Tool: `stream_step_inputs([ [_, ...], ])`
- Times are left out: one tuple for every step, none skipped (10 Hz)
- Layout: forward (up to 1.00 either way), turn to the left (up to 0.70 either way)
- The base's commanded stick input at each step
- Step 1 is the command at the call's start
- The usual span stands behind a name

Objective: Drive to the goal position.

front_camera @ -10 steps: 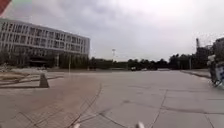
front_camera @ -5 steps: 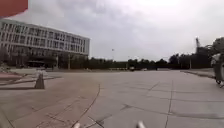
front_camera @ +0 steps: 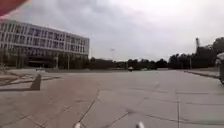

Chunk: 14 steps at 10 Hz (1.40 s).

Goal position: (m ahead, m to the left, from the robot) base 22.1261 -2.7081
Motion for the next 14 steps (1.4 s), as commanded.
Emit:
stream_step_inputs([
  [0.5, -0.21],
  [0.5, -0.23],
  [0.5, -0.25],
  [0.5, -0.25],
  [0.5, -0.25],
  [0.5, -0.25],
  [0.5, -0.22],
  [0.5, -0.16],
  [0.5, -0.04],
  [0.5, 0.0],
  [0.5, 0.0],
  [0.5, 0.0],
  [0.5, 0.0],
  [0.5, 0.0],
])
